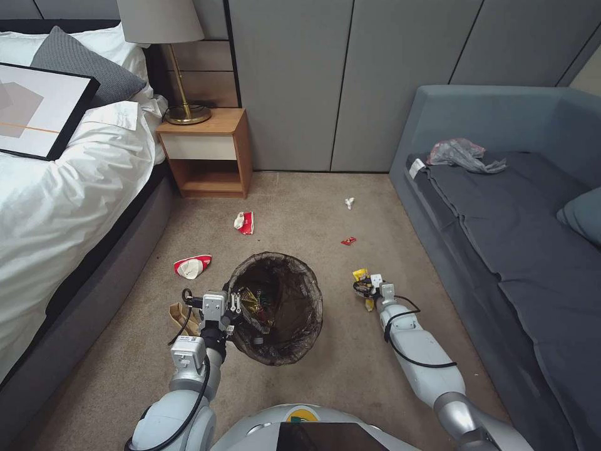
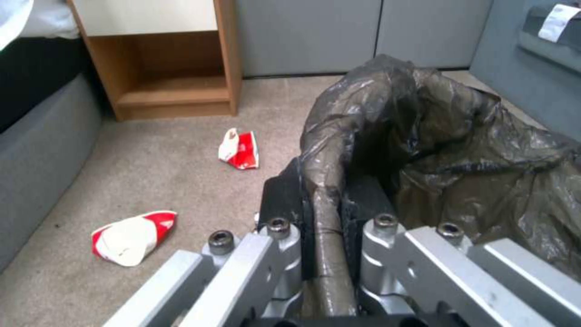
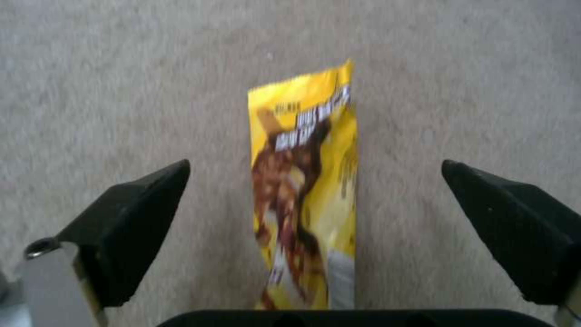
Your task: Pick up the trash bin, then pick up the garbage from the floor and place it into the trash bin.
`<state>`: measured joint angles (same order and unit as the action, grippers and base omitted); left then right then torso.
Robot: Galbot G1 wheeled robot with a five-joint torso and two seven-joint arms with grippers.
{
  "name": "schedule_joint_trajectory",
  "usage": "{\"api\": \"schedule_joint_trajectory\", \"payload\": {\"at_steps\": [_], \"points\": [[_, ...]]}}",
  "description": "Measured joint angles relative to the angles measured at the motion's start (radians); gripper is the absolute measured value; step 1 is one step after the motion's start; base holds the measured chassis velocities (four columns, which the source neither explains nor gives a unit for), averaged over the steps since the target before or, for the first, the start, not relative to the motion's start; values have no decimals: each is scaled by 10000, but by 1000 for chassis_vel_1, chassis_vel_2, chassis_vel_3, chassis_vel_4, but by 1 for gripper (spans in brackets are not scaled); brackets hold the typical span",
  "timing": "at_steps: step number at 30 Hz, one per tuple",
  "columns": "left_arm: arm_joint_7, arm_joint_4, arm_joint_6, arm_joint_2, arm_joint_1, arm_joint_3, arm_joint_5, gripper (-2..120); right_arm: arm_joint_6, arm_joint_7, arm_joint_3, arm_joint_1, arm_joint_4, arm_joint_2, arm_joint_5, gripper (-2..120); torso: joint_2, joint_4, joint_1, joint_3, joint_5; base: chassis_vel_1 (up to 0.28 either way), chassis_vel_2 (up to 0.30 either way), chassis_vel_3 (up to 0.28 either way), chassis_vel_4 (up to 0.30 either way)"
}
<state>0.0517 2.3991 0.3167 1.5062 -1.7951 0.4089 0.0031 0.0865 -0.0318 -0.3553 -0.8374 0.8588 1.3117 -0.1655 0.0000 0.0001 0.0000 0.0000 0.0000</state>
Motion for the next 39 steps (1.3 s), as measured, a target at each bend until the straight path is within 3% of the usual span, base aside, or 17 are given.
{"api": "schedule_joint_trajectory", "payload": {"at_steps": [8, 10, 12, 18, 22, 23, 27, 39], "points": [[3, 1, -28, 3, -26, 3, 6, 7, -217, -80, -133, -23, -404, 28, 141, 71, 0, -1, 0, 0, 0, 0, 0, 0, 0], [4, 1, -38, 10, -34, -9, 14, 7, -324, -137, -191, -12, -596, 38, 174, 58, 0, -1, 0, 0, 0, 0, 0, 0, 0], [4, 1, -39, 10, -35, -10, 14, 7, -329, -138, -193, -10, -604, 39, 175, 58, 0, -1, 0, 0, 0, 0, 0, 0, 0], [5, 1, -65, 14, -101, -18, 35, 7, -550, -261, -330, 107, -1061, 72, 213, 28, 0, 1, 0, 0, 0, 0, 0, 0, 0], [5, 3, -67, 14, -116, -18, 39, 7, -581, -295, -346, 116, -1118, 72, 217, 22, 1, 3, 0, 0, 0, 0, 0, 0, 0], [5, 5, -68, 16, -120, -18, 44, 7, -611, -324, -355, 123, -1157, 73, 219, 11, 1, 3, 0, -1, 0, 0, 0, 0, 0], [5, 8, -70, 26, -121, -29, 54, 7, -655, -350, -367, 126, -1198, 73, 222, 0, 1, 4, 0, -1, 1, 0, 0, 0, 0], [1, 9, -70, 25, -89, -41, 64, 7, -674, -255, -353, 51, -789, -19, 222, 0, 1, -2, 0, 0, -1, 0, 0, 0, 0]]}}
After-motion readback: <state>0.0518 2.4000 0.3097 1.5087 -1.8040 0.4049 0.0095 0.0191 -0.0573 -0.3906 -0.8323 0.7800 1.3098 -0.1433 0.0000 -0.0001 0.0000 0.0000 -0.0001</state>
